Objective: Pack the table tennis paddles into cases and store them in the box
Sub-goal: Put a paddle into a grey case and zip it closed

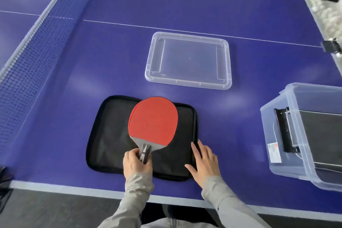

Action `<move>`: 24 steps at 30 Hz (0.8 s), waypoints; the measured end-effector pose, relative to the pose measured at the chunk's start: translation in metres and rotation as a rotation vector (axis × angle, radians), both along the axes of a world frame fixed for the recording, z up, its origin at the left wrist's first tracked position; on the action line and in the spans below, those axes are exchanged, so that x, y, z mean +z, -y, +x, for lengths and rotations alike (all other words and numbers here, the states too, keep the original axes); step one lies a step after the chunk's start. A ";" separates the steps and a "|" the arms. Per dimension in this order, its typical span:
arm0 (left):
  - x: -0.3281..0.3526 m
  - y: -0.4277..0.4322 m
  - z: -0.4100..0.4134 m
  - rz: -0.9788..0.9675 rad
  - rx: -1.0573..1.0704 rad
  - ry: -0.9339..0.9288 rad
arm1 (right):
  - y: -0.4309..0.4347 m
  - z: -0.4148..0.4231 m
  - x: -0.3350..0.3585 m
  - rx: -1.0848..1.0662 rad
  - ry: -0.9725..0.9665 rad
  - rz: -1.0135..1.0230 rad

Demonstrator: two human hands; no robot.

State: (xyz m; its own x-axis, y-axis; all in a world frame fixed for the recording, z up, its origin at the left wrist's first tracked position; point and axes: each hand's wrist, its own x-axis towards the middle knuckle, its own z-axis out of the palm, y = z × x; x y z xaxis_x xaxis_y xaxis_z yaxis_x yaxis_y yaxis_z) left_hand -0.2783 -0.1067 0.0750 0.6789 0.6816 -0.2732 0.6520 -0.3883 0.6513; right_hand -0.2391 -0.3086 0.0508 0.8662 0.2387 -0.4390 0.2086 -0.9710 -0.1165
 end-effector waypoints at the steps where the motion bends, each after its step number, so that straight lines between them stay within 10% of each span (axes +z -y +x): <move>1: -0.003 0.014 0.000 -0.002 -0.009 0.005 | 0.001 -0.001 0.000 0.005 0.005 0.008; 24: -0.036 0.082 0.008 -0.028 -0.055 -0.088 | 0.004 -0.005 -0.003 -0.087 0.089 0.170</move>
